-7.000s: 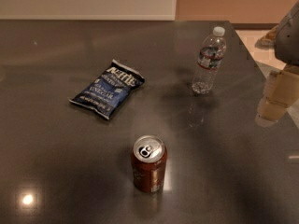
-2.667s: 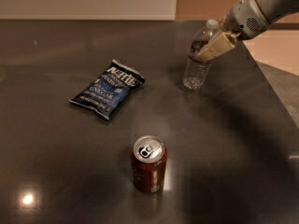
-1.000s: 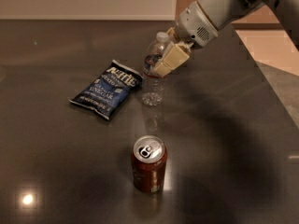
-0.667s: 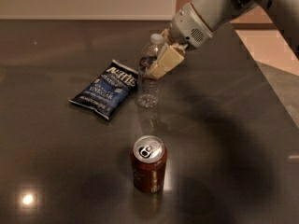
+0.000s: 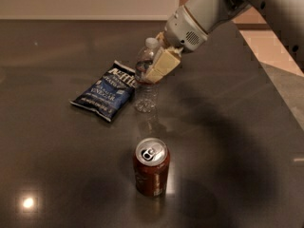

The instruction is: Move water bottle near blue chip bag

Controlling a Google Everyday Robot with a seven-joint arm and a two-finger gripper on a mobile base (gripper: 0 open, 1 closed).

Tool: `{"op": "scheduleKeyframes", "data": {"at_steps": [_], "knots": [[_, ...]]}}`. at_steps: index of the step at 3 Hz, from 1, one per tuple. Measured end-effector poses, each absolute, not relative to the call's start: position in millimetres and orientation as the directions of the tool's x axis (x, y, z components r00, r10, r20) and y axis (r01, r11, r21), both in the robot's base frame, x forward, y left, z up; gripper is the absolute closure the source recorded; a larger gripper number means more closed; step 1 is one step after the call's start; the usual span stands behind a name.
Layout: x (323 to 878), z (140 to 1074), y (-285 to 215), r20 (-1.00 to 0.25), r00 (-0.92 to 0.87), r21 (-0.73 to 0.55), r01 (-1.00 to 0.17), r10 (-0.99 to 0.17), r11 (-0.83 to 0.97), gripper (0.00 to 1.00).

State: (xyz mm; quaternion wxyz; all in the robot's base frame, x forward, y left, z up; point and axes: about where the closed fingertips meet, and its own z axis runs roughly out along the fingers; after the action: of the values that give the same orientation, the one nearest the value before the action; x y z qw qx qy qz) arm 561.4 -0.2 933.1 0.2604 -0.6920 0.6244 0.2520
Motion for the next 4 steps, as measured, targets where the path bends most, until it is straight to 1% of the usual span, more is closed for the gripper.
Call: {"op": "scheduleKeyframes", "data": {"at_steps": [3,4], "knots": [[556.7,930.3,11.3,-0.657,0.128,-0.061,-0.991,-0.743,-0.117,0.12],[557.0,929.7,13.3,-0.657,0.129,-0.062,-0.991,-0.742,-0.118,0.0]]}}
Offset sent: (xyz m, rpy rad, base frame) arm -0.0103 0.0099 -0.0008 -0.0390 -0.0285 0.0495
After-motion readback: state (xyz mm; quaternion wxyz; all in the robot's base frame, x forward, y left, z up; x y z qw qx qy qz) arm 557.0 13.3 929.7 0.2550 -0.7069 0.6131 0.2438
